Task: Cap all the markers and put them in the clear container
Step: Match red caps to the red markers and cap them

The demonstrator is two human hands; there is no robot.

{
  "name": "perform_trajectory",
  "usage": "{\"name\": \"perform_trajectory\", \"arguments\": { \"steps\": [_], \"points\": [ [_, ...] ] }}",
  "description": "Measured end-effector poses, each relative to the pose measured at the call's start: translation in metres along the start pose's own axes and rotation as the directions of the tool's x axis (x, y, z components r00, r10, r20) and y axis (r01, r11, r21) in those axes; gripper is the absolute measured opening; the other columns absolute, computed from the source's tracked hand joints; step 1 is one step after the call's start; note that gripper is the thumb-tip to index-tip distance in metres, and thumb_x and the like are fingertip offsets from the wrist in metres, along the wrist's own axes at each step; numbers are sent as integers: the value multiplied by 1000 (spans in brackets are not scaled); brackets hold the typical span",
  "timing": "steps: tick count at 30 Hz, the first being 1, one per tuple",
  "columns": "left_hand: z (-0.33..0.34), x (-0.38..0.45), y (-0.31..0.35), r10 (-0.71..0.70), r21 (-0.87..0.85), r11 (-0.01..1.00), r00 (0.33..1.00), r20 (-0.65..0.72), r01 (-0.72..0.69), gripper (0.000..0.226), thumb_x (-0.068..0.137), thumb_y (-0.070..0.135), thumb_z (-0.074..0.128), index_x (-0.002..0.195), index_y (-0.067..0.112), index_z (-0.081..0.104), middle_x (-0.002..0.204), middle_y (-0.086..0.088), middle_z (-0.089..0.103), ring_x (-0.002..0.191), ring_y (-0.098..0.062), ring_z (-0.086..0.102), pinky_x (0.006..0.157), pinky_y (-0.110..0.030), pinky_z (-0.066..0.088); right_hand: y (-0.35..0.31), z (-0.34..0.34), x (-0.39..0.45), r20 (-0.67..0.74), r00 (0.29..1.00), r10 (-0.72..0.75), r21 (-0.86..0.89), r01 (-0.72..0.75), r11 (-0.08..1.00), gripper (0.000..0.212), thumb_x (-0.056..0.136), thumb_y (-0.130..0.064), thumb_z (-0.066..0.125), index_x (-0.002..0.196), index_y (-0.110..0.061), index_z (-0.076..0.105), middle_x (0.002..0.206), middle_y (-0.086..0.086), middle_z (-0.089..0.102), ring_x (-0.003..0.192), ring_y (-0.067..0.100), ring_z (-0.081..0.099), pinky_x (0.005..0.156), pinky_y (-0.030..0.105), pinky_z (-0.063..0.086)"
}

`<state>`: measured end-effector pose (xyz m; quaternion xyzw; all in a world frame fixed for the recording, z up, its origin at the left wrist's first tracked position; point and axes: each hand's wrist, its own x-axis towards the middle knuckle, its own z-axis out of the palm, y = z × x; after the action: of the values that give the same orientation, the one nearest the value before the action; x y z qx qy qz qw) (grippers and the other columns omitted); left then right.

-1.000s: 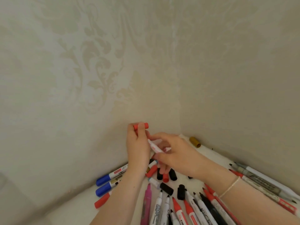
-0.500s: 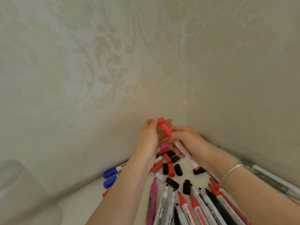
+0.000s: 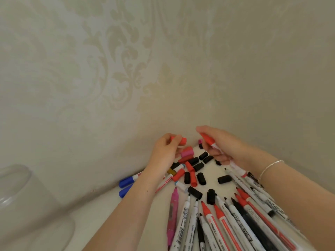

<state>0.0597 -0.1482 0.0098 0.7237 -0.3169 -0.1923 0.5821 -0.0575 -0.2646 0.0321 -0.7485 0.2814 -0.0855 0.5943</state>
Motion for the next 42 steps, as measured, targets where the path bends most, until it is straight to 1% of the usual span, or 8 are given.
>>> {"name": "perform_trajectory", "arguments": {
  "steps": [3, 7, 10, 15, 21, 31, 36, 42],
  "points": [
    [-7, 3, -13, 46, 245, 968, 998, 35, -53, 13, 96, 26, 55, 102, 24, 67, 97, 13, 66, 91, -4, 61, 84, -21, 49, 14, 4, 10, -124, 992, 16, -593, -87, 800, 47, 97, -52, 36, 87, -11, 57, 68, 1, 51, 58, 15, 47, 53, 25, 38],
    [-12, 0, -28, 16, 397, 917, 998, 67, -41, 15, 89, 20, 65, 102, 25, 70, 94, 14, 63, 88, 0, 59, 73, -13, 44, 28, 9, 15, -177, 973, 148, -681, -230, 695, 40, 103, -28, 33, 132, -1, 39, 85, 4, 51, 70, 11, 45, 52, 17, 32],
    [-12, -6, -36, 44, 468, 882, 998, 47, -61, 15, 84, 13, 69, 85, 27, 65, 84, 12, 64, 87, -9, 64, 76, -18, 49, 32, 7, 18, -113, 976, 188, -708, -212, 674, 36, 102, -29, 38, 128, -5, 45, 109, 9, 59, 81, 14, 49, 52, 15, 33],
    [-1, -19, -43, 74, 554, 822, 989, 127, -133, 16, 83, 20, 70, 80, 30, 58, 76, 11, 63, 70, -4, 60, 63, -17, 49, 38, -1, 26, -57, 989, 138, -754, -133, 643, 28, 95, -40, 51, 82, -16, 50, 76, -1, 52, 64, 9, 45, 54, 20, 35],
    [7, -16, -47, 99, 548, 817, 980, 175, -180, 19, 85, 23, 70, 79, 31, 54, 74, 13, 56, 63, 3, 51, 55, -8, 38, 42, -6, 28, -37, 994, 101, -692, -98, 715, 33, 96, -31, 52, 114, -5, 60, 73, 2, 54, 61, 12, 49, 51, 17, 39],
    [18, -3, -44, 179, 554, 765, 934, 308, -329, 41, 86, 32, 69, 126, 30, 61, 120, 9, 61, 112, -7, 53, 97, -23, 41, 38, -20, 23, 186, 978, 99, -521, 13, 854, 28, 89, -28, 62, 116, -27, 65, 72, 1, 64, 42, 10, 44, 39, 20, 33],
    [24, 0, -40, 221, 506, 792, 933, 285, -342, 22, 86, 30, 70, 108, 29, 72, 96, 15, 70, 83, 4, 57, 77, -7, 40, 29, -34, 12, 255, 955, 149, -428, -27, 904, 31, 85, -14, 61, 115, -15, 49, 72, 0, 71, 49, 10, 51, 47, 22, 38],
    [20, 4, -37, 46, 225, 970, 979, 199, -91, 14, 89, 22, 67, 100, 31, 69, 92, 15, 69, 86, 6, 63, 74, -6, 46, 35, -65, 12, 201, 975, 99, 64, -114, 991, 22, 86, 6, 33, 100, -5, 46, 93, 23, 66, 61, 17, 51, 53, 25, 44]
  ]
}}
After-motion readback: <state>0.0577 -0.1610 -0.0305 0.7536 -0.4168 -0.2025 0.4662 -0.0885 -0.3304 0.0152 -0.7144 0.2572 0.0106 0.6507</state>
